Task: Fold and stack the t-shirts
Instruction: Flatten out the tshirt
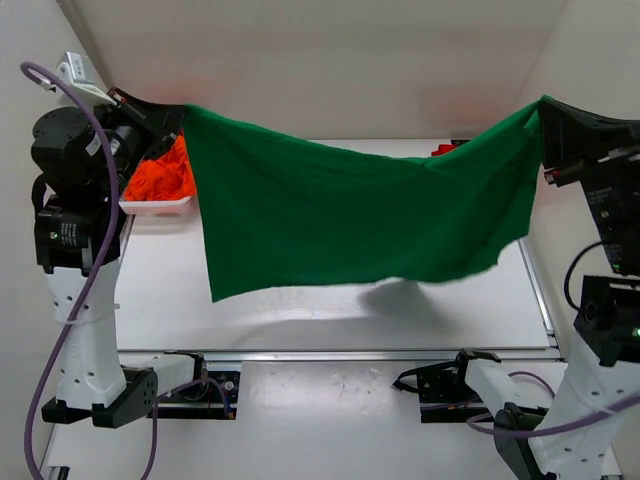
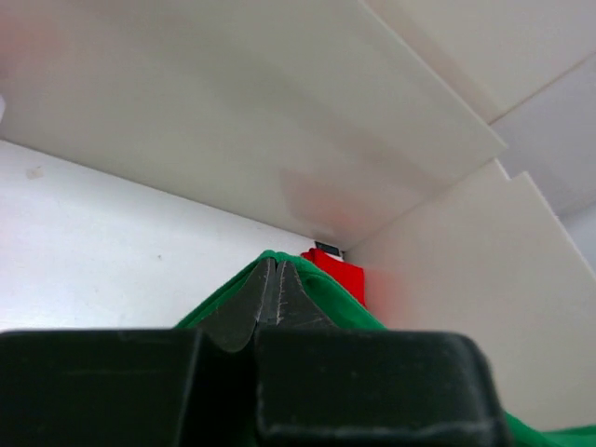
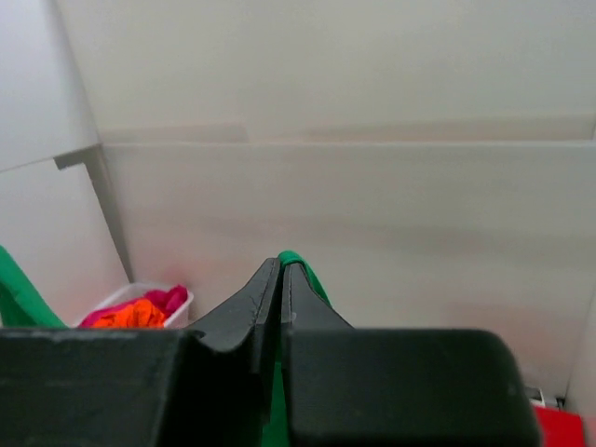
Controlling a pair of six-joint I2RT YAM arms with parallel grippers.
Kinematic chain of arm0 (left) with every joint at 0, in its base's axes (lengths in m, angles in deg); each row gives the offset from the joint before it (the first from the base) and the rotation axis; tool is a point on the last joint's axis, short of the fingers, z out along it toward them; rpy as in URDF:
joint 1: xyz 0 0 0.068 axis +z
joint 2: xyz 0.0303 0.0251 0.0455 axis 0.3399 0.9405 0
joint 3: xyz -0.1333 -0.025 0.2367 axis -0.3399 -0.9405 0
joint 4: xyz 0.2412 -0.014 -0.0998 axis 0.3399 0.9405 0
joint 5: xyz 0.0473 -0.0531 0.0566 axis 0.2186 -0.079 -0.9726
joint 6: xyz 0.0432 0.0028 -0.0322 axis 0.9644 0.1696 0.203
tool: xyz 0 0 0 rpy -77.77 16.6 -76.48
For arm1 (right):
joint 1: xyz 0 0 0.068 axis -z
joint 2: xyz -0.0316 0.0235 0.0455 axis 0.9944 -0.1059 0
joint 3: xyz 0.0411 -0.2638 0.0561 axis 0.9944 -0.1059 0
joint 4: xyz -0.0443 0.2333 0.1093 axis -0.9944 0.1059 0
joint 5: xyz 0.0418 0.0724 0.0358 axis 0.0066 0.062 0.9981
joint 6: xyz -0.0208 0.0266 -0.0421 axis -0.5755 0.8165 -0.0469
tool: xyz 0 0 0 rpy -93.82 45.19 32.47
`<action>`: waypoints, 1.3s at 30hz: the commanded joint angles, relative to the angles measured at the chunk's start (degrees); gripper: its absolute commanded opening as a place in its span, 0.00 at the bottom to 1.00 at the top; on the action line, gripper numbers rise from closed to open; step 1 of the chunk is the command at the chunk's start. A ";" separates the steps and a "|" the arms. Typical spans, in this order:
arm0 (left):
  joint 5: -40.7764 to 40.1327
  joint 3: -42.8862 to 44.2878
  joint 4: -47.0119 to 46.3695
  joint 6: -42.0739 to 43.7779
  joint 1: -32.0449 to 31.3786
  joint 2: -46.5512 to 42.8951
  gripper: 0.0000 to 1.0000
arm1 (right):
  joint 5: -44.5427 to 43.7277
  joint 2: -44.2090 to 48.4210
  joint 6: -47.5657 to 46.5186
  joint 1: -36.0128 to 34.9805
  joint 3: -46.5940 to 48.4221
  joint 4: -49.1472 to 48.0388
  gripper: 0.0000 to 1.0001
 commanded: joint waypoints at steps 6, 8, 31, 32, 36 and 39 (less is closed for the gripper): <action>-2.66 -17.50 -9.00 2.15 1.25 -2.09 0.00 | 2.23 -5.53 -1.39 1.71 -15.74 -6.19 0.01; -2.40 -19.36 -9.55 3.55 2.05 0.97 0.00 | 0.47 -10.08 -3.06 0.22 -15.93 -6.12 0.00; 8.33 12.22 -6.39 6.01 10.23 29.40 0.00 | -0.77 -40.09 -10.28 -0.77 17.40 -4.45 0.00; 7.46 9.15 -6.73 7.24 9.88 27.38 0.00 | -0.16 -38.16 -10.54 -0.76 13.99 -4.79 0.00; 6.92 -9.21 -12.60 7.08 8.29 18.94 0.00 | -1.73 -29.72 -11.77 -3.12 -5.23 -7.07 0.00; 7.54 -26.97 -18.06 6.11 7.77 10.87 0.00 | -3.13 -22.79 -11.25 -4.53 -18.18 -9.01 0.00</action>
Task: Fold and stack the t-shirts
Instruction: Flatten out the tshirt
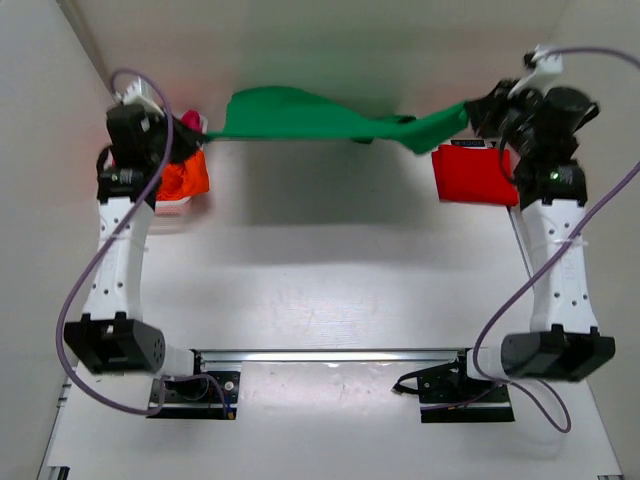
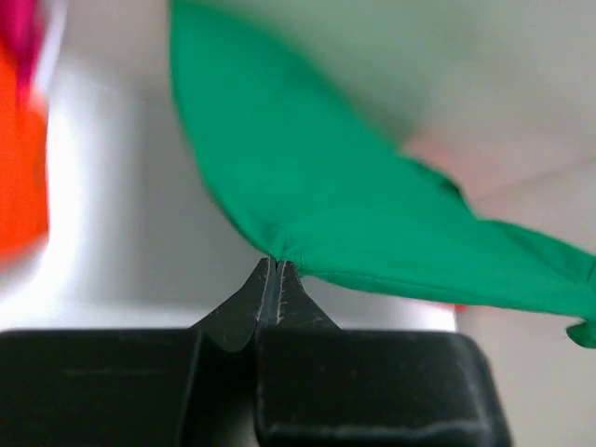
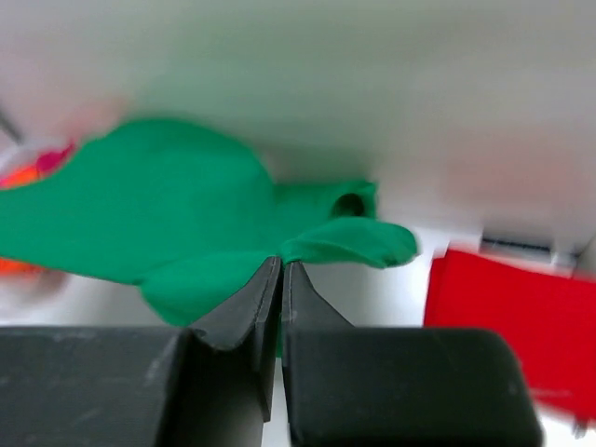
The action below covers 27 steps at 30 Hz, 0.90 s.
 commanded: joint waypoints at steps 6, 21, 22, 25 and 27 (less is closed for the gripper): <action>-4.50 -38.29 -4.88 -1.11 -2.27 -18.29 0.00 | -7.07 17.15 1.92 -7.27 -38.37 -1.69 0.00; -12.32 -76.72 0.12 -8.58 -9.14 -42.99 0.00 | -9.72 33.33 14.66 -17.21 -66.17 17.03 0.00; -13.02 -78.12 1.26 -8.32 -9.05 -44.83 0.00 | -9.71 33.16 14.49 -17.30 -66.44 17.21 0.00; -16.19 -79.97 1.72 -12.89 -10.63 -49.86 0.00 | -6.91 30.09 10.37 -14.76 -66.63 16.60 0.00; -16.02 -80.33 2.24 -13.15 -9.93 -49.86 0.00 | -6.03 27.80 8.70 -14.31 -64.87 15.37 0.00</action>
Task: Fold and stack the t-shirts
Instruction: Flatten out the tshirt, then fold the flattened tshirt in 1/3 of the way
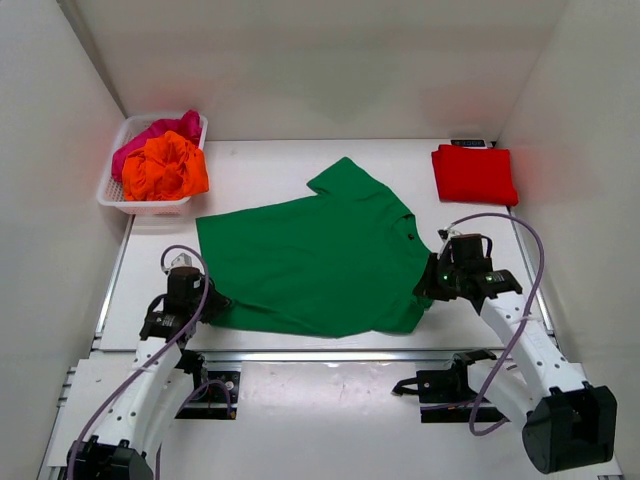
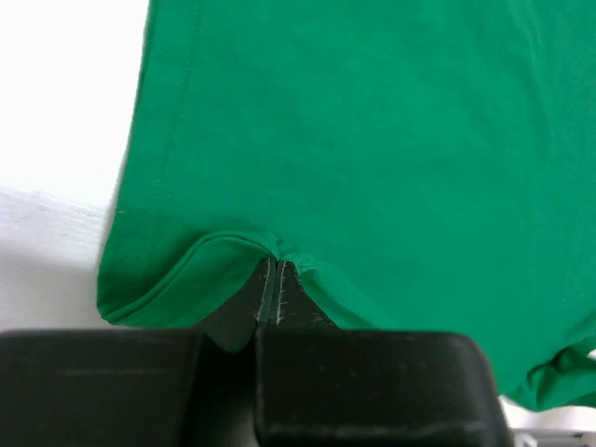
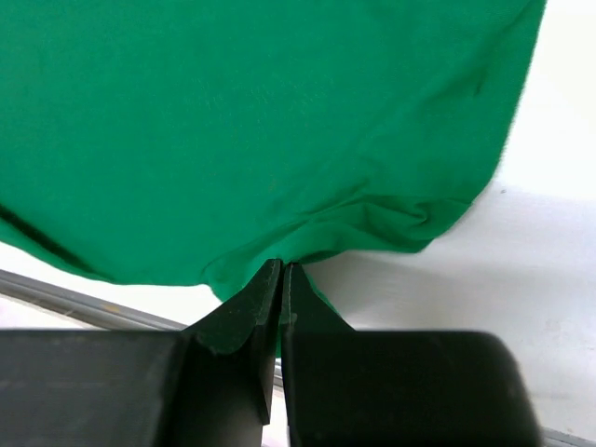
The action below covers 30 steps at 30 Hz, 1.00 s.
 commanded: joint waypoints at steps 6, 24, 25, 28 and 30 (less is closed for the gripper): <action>-4.42 -0.84 0.71 -3.52 0.13 -2.29 0.00 | 3.42 -11.37 -5.24 1.76 7.85 -6.97 0.00; -13.82 0.04 6.07 -9.05 -1.46 -11.77 0.00 | 2.28 -29.92 -8.58 2.11 20.78 -16.29 0.00; -14.09 0.13 5.90 -9.49 -1.02 -12.13 0.00 | 2.02 -30.19 -8.67 1.68 20.87 -17.25 0.00; -15.93 -0.04 6.69 -10.72 -2.15 -13.53 0.00 | 3.42 -31.95 -8.76 1.93 21.83 -18.31 0.00; -17.77 0.22 7.39 -11.60 -2.95 -14.32 0.00 | 3.51 -33.52 -8.93 1.41 22.53 -18.49 0.00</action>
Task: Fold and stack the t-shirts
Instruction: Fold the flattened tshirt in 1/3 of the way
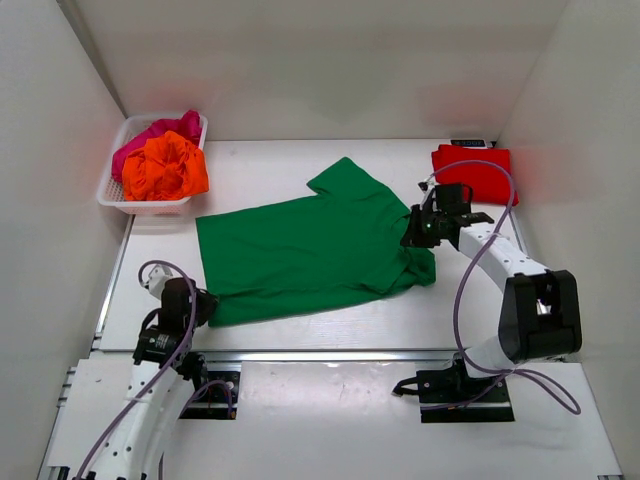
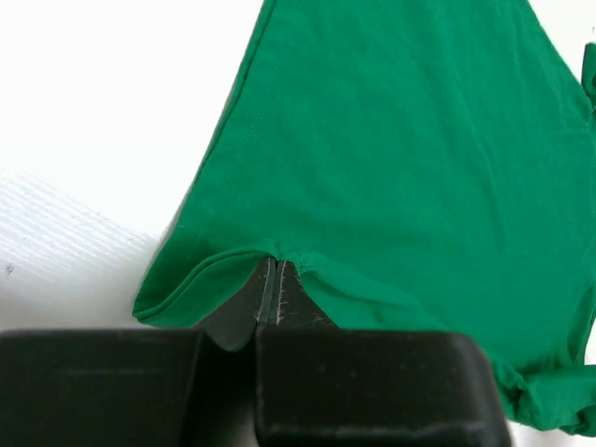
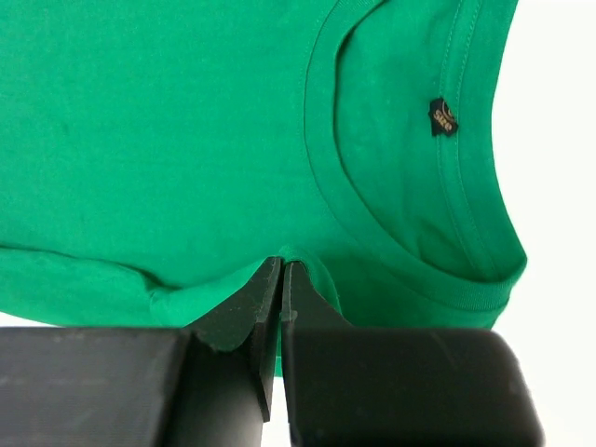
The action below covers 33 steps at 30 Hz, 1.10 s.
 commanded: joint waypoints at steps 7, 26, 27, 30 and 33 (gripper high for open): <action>-7.32 0.94 3.18 -4.73 -2.85 -2.38 0.00 | 1.64 -5.79 -2.40 -0.10 7.05 -4.44 0.00; -10.75 0.23 4.33 -7.55 -4.60 -8.01 0.00 | 4.01 -14.05 -3.64 -0.63 13.04 -6.37 0.00; -10.49 0.15 4.33 -7.46 -4.78 -7.05 0.00 | 4.10 -14.32 -3.55 -1.23 13.39 -6.11 0.00; -10.05 0.33 4.24 -6.67 -4.78 -5.72 0.00 | 3.58 -14.93 -3.55 -1.68 14.36 -5.76 0.00; -10.31 0.42 4.33 -7.02 -4.61 -6.24 0.00 | 3.75 -16.77 -3.90 -1.33 16.29 -5.41 0.00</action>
